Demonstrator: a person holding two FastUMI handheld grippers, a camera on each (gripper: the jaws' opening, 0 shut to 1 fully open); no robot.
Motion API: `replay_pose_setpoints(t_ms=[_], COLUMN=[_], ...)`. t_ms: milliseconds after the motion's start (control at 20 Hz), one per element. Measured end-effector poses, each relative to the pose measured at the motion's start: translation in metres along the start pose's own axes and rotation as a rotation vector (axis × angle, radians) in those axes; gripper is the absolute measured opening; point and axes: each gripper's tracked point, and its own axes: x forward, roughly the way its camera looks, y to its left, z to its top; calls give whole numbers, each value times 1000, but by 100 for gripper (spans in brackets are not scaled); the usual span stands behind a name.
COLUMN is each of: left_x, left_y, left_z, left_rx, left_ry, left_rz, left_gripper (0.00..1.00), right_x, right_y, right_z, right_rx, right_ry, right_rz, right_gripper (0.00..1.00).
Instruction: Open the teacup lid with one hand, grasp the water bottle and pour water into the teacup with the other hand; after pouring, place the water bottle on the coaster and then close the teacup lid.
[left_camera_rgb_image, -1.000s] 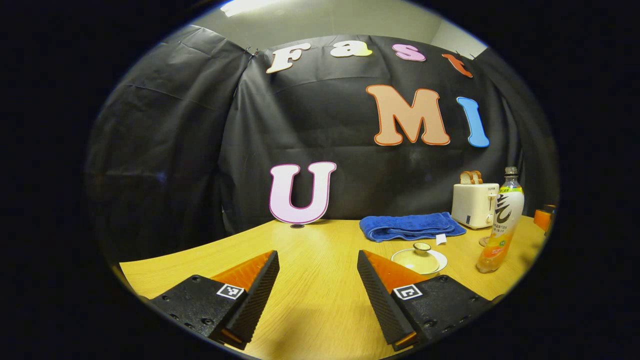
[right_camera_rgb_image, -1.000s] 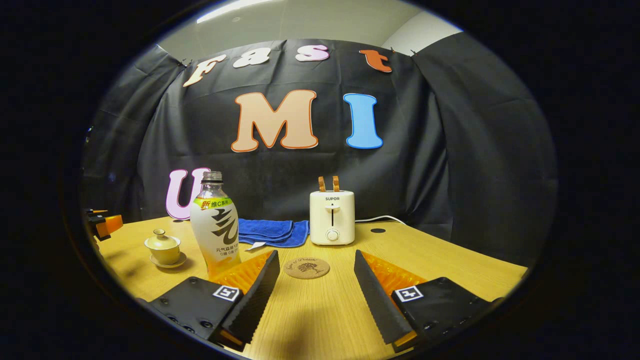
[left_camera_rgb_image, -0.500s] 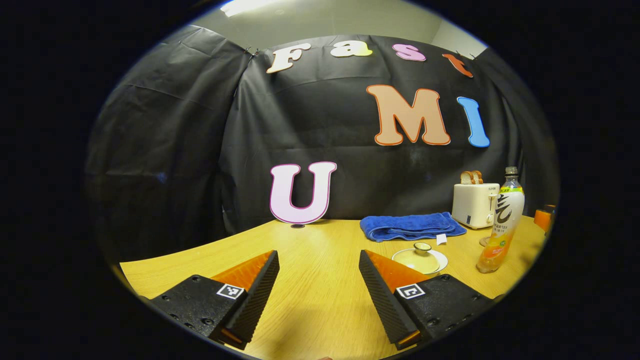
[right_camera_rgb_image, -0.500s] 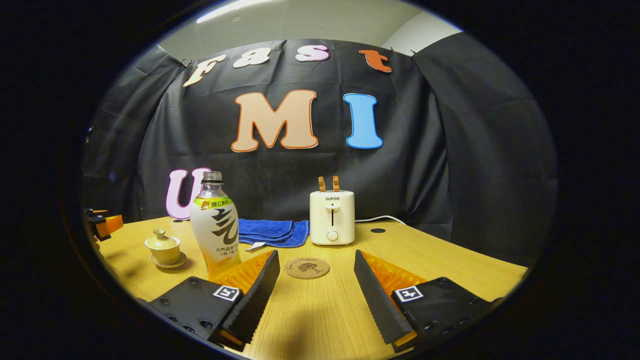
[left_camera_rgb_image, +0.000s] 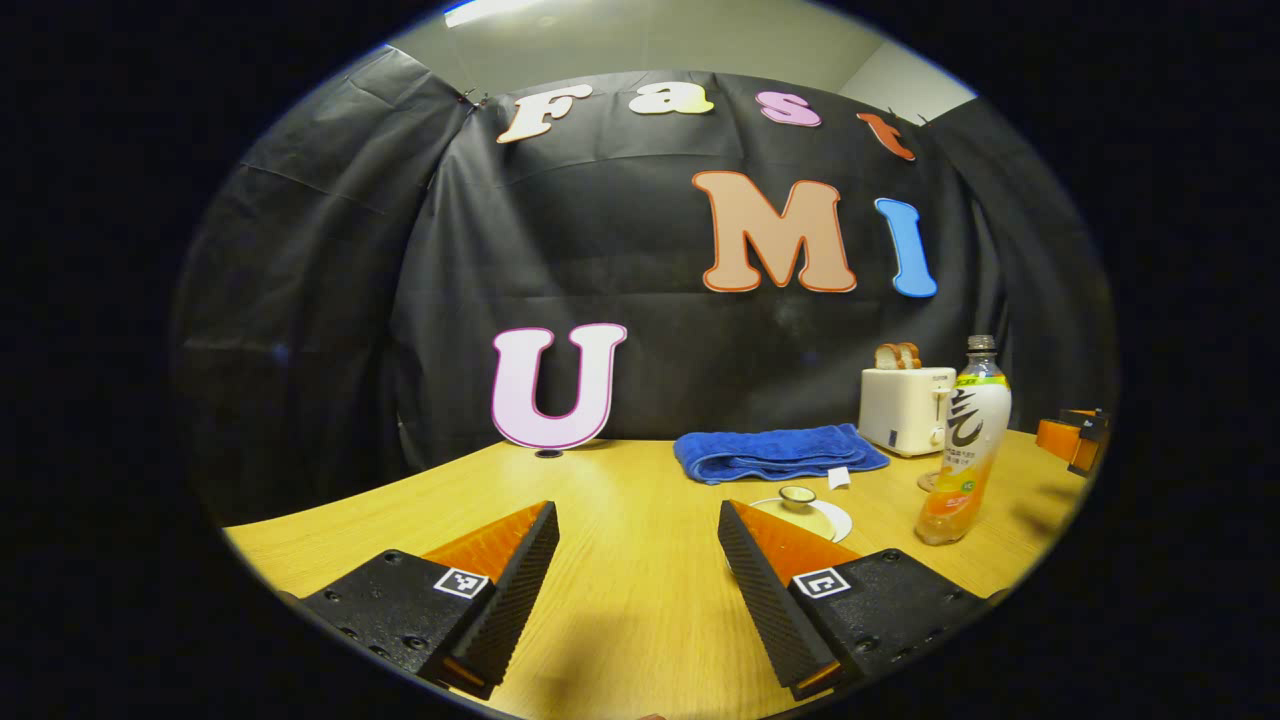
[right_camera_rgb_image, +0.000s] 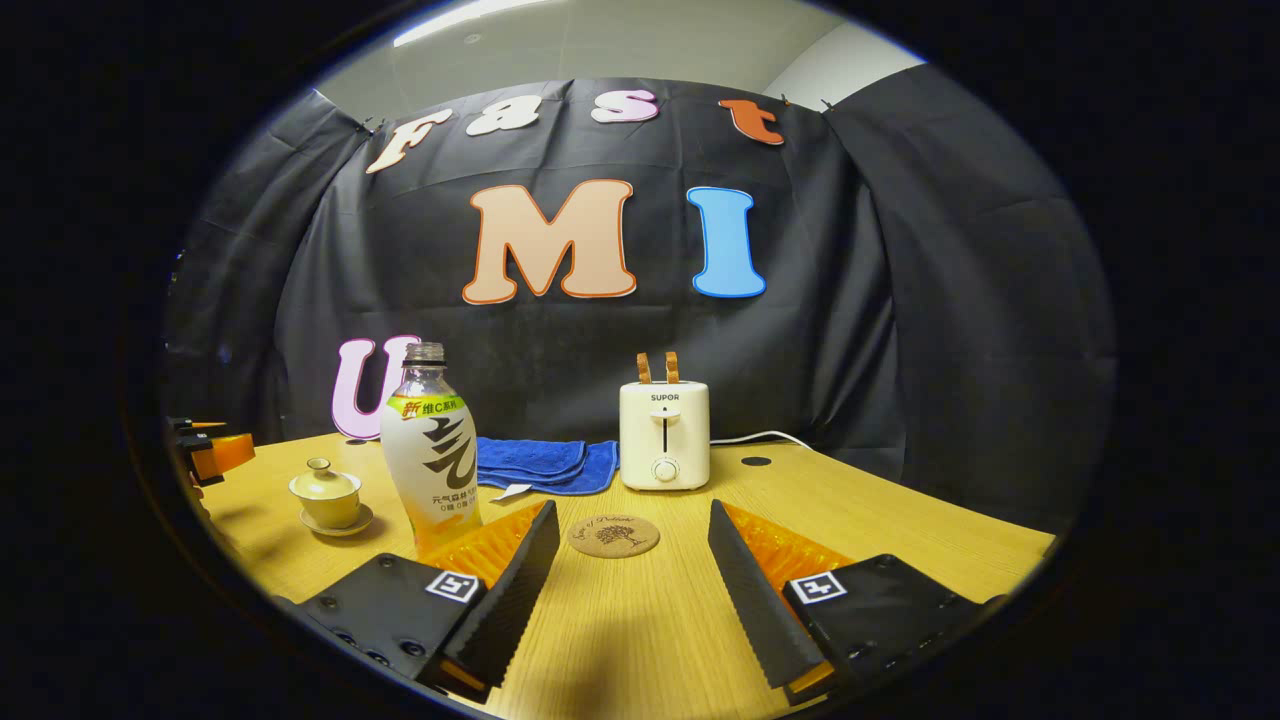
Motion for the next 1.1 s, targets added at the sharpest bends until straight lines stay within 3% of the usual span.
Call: replay_pose_setpoints(t_ms=[100,600,650,700,750,800,1100], left_x=[2,28,30,32,35,37,55], left_y=[-11,-66,-72,-78,-85,-91,-111], left_z=[1,-2,-2,-2,-2,-2,-3], left_rx=[-1,-7,-8,-8,-7,-8,-5], left_ry=[-2,-3,-4,-5,-5,-7,1], left_rz=[-50,-270,-298,-325,-356,-379,-454], left_gripper=[95,94,94,94,94,94,94], right_x=[0,1,0,0,0,1,0], right_y=[0,0,0,0,0,0,0], right_z=[0,0,0,0,0,0,0], right_rx=[0,0,0,0,0,0,0], right_ry=[0,0,0,0,0,0,0], right_rz=[0,0,0,0,0,0,1], right_gripper=[96,96,92,96,92,96,95])
